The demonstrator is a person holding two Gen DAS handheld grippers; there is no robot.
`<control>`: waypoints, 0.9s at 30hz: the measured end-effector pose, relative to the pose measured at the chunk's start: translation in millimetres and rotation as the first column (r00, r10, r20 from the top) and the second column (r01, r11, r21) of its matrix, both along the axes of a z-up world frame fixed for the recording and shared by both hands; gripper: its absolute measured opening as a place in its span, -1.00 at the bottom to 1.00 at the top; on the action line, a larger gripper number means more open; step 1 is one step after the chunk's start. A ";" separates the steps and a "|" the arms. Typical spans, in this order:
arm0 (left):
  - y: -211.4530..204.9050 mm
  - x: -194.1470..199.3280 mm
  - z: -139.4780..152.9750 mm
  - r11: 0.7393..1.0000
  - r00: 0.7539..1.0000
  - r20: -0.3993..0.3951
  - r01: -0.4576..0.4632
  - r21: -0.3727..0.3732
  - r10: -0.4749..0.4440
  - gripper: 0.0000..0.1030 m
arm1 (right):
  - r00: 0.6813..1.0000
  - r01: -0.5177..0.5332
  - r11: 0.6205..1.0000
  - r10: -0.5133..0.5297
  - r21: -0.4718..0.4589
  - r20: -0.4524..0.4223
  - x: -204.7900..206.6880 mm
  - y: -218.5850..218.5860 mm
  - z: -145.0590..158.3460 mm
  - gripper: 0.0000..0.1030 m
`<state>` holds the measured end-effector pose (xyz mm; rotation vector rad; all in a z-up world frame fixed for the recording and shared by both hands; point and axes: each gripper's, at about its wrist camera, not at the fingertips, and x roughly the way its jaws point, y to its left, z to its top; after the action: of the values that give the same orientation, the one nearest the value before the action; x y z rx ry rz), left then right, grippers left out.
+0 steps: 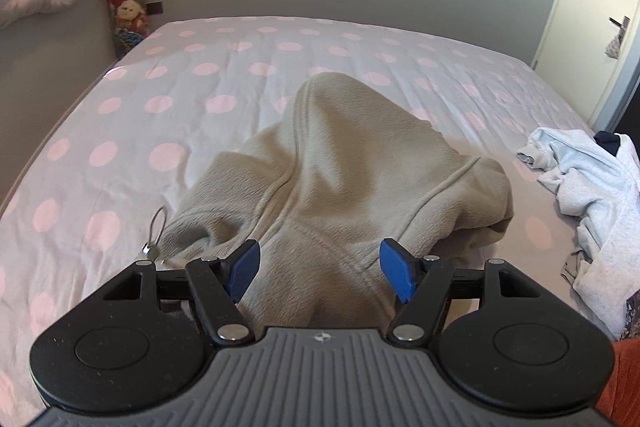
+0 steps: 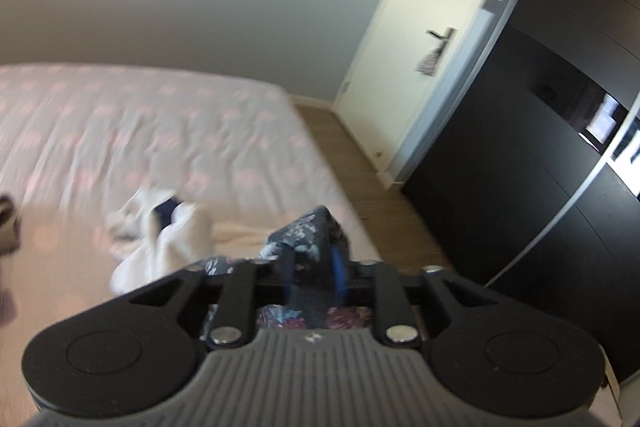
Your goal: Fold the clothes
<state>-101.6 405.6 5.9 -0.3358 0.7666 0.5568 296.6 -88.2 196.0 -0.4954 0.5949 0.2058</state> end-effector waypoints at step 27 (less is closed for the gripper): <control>32.9 0.7 -6.7 0.996 0.996 -0.006 -0.086 0.020 0.086 0.28 | 0.646 -0.267 0.750 0.605 0.606 -0.465 -188.9 316.7 -202.5 0.55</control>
<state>-100.9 438.5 -0.9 -0.3494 0.7557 0.6466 107.7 228.4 -6.5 -0.0401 1.0501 1.0344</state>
